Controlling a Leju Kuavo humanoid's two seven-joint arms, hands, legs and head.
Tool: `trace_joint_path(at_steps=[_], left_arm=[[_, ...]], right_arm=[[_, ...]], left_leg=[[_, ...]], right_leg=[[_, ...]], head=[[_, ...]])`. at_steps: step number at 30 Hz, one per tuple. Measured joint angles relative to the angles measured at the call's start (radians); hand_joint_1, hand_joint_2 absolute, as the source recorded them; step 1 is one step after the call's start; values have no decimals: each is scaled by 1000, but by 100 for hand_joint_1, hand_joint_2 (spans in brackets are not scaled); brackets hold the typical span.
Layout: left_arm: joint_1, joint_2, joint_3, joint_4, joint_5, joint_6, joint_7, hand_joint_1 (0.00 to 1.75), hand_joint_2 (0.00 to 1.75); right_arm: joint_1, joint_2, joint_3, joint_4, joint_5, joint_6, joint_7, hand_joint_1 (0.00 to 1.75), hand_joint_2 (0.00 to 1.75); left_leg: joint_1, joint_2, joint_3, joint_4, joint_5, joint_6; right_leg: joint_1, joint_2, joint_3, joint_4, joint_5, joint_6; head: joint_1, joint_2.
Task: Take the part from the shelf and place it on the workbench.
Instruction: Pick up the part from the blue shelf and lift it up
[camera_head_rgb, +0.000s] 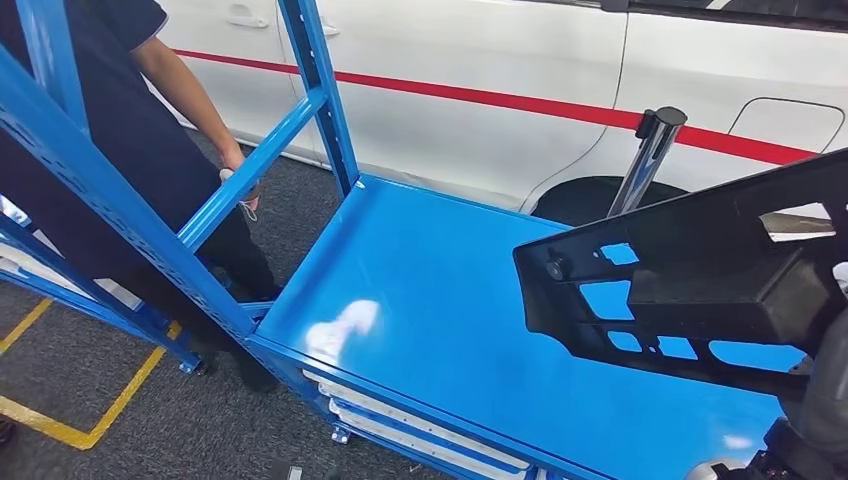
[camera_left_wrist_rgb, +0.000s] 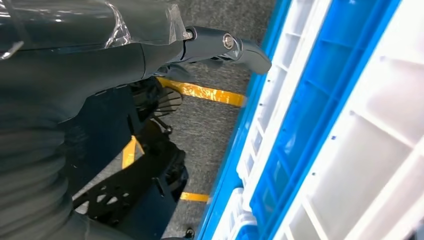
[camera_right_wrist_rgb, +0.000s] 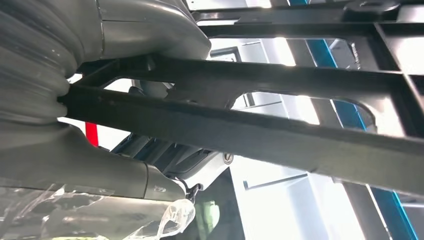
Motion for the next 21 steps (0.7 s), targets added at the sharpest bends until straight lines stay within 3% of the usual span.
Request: trace_joint_path(at_steps=[1, 3, 5, 6, 7, 8, 10, 12, 13, 15, 17, 19, 21], left_arm=[[2, 0, 0, 0, 0, 0, 1, 0, 175], [2, 0, 0, 0, -2, 0, 2, 0, 175], [0, 0, 0, 0, -2, 0, 3, 0, 175], [1, 0, 0, 0, -2, 0, 4, 0, 175], [1, 0, 1, 0, -2, 1, 6, 0, 175], [2, 0, 1, 0, -2, 2, 7, 0, 175], [0, 1, 2, 0, -4, 5, 7, 0, 175], [-5, 3, 4, 0, -8, 8, 7, 0, 175], [-5, 4, 4, 0, -10, 10, 8, 0, 175], [-2, 4, 4, 0, -13, 15, 8, 0, 175], [-1, 4, 5, 0, -14, 20, 8, 0, 175], [-2, 3, 5, 0, -15, 22, 9, 0, 175], [0, -1, 5, 0, -16, 27, 9, 0, 175]], right_arm=[[0, 1, -2, 0, 0, 0, 0, 175, 175], [0, 2, -6, 0, 2, 2, 2, 175, 175], [0, 2, -11, 0, 7, 2, 7, 175, 175], [1, 2, -13, 0, 9, 2, 10, 175, 175], [1, 3, -14, 0, 13, 2, 14, 175, 175], [1, 4, -16, 0, 16, 2, 17, 175, 175], [0, 4, -22, 0, 22, 2, 23, 175, 175], [1, 5, -30, 0, 24, 2, 27, 175, 175], [1, 5, -33, 1, 23, 2, 29, 175, 175], [3, 6, -37, 2, 23, 2, 29, 175, 175], [5, 7, -42, 2, 23, 2, 27, 175, 175], [8, 8, -48, 2, 24, 1, 26, 175, 175], [14, 9, -53, 3, 26, 0, 27, 175, 175]], left_leg=[[0, 17, -11, 23, -12, -3], [-2, 62, -68, 140, -68, -5], [-5, 79, -144, 288, -124, -3], [-7, 81, -165, 324, -130, 1], [-11, 82, -165, 318, -116, 8], [-18, 87, -145, 269, -85, 20], [-41, 124, -74, 117, -16, 53], [-61, 160, -36, 26, 11, 77], [-66, 162, -34, 14, 11, 81], [-63, 138, -27, -4, 23, 79], [-52, 110, -14, -29, 40, 73], [-45, 85, -9, -37, 48, 70], [-42, 58, -9, -35, 48, 70]], right_leg=[[1, -9, 0, 1, 0, -8], [7, -28, -1, 0, 0, -21], [15, -50, -1, 0, -3, -29], [20, -61, 0, 0, -4, -31], [26, -72, 1, 0, -6, -33], [32, -83, 4, 0, -7, -34], [42, -105, 9, -1, -10, -36], [45, -128, 12, -2, -13, -35], [46, -142, 14, -4, -14, -33], [46, -157, 20, -8, -18, -27], [44, -112, 9, 32, -48, -17], [39, -49, -44, 147, -107, -6], [33, -35, -98, 252, -140, 4]], head=[[0, 0], [0, 0], [-1, 0], [-1, 0], [-1, 0], [-1, 0], [-1, 0], [-2, 0], [-2, 0], [-5, 0], [-5, 0], [-4, 0], [-3, 0]])
